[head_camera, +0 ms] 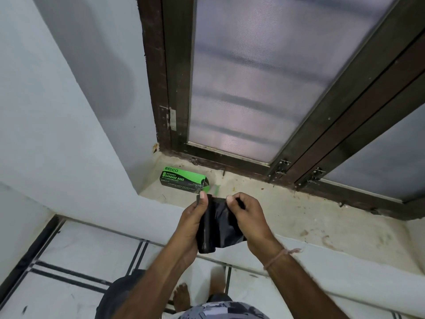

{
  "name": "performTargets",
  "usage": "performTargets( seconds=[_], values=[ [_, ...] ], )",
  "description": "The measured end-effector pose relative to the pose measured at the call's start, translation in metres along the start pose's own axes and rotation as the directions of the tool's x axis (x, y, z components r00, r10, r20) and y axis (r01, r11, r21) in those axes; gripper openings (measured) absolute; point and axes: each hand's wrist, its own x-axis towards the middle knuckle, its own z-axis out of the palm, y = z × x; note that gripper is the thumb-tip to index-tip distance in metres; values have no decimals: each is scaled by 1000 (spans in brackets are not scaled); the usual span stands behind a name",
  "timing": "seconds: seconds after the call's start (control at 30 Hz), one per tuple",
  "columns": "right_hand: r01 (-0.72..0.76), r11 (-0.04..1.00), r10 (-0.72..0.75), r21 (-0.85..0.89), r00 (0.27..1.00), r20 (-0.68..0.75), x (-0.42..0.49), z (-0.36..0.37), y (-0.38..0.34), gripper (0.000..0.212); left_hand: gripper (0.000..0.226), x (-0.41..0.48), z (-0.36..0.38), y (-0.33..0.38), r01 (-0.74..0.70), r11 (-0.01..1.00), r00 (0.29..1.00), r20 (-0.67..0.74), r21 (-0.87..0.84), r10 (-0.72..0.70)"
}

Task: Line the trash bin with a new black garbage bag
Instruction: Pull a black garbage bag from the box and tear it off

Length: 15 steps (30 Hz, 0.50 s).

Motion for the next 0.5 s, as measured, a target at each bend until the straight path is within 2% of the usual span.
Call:
performTargets(
  seconds=[0.13, 0.27, 0.5],
  values=[
    [-37, 983, 32, 179, 999, 28, -3, -3, -8, 26, 64, 0, -1, 4, -4, 1000, 1000, 12, 24, 4],
    [-30, 989, 3, 143, 983, 184, -9, -6, -16, 35, 63, 1, -3, 6, -19, 1000, 1000, -14, -22, 18],
    [-67, 970, 58, 233, 997, 44, 0, -6, -7, 27, 63, 1, -8, 9, -37, 999, 999, -6, 21, 37]
  ],
)
